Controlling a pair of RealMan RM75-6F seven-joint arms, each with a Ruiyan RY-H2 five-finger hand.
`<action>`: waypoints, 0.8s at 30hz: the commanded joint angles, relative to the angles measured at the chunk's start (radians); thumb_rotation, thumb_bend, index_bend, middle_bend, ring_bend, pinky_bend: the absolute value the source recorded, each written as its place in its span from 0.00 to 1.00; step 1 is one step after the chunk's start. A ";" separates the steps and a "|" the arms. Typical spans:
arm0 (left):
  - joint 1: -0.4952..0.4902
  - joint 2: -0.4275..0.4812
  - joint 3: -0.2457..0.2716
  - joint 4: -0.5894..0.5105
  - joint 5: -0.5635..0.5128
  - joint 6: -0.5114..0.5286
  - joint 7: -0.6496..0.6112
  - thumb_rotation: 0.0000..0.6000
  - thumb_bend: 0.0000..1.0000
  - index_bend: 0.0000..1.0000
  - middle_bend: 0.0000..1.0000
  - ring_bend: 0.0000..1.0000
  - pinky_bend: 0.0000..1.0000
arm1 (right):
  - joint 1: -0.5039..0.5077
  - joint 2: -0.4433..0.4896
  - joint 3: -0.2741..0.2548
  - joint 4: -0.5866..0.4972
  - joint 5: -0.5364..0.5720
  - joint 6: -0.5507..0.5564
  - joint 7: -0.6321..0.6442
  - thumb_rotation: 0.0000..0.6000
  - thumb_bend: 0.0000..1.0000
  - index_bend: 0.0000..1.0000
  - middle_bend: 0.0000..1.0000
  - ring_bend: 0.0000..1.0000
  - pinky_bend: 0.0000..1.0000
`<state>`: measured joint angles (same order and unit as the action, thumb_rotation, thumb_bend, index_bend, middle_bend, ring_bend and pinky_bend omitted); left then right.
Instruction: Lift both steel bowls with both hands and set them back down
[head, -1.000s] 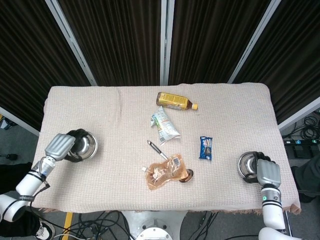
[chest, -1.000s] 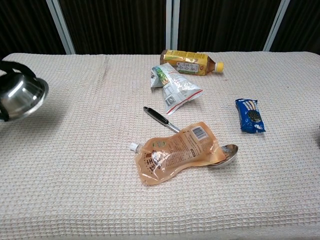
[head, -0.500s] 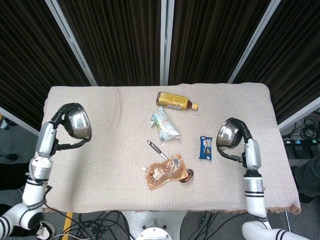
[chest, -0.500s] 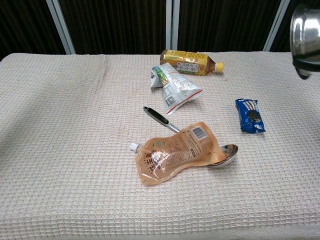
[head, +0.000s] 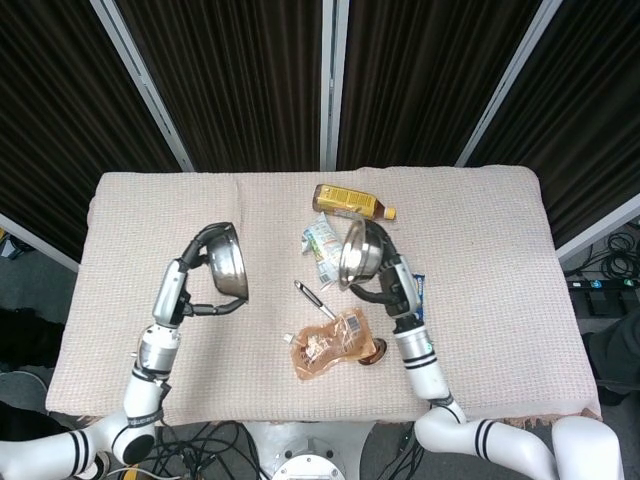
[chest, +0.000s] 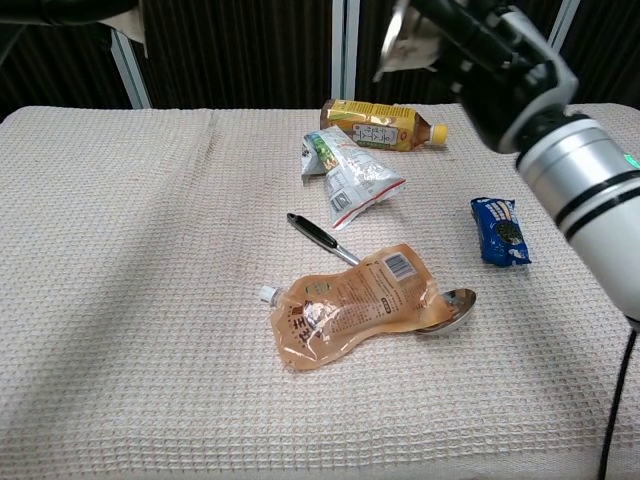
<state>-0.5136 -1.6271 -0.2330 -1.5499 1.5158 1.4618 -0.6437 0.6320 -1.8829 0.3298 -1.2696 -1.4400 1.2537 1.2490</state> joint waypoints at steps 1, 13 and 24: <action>-0.026 -0.019 -0.006 -0.006 0.002 -0.030 0.027 1.00 0.00 0.48 0.48 0.43 0.63 | 0.087 -0.032 0.026 0.038 -0.012 -0.105 0.094 1.00 0.14 0.38 0.36 0.29 0.42; -0.085 -0.060 -0.019 0.036 -0.004 -0.099 0.100 1.00 0.00 0.48 0.49 0.44 0.64 | 0.248 -0.067 0.062 0.077 -0.013 -0.276 0.294 1.00 0.13 0.38 0.36 0.29 0.42; -0.056 -0.009 -0.037 0.056 -0.015 -0.056 0.065 1.00 0.00 0.48 0.49 0.44 0.64 | 0.198 -0.030 0.027 0.096 -0.002 -0.229 0.342 1.00 0.13 0.38 0.36 0.29 0.43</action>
<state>-0.5712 -1.6385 -0.2683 -1.4958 1.5020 1.4039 -0.5766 0.8341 -1.9185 0.3621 -1.1734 -1.4420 1.0213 1.5809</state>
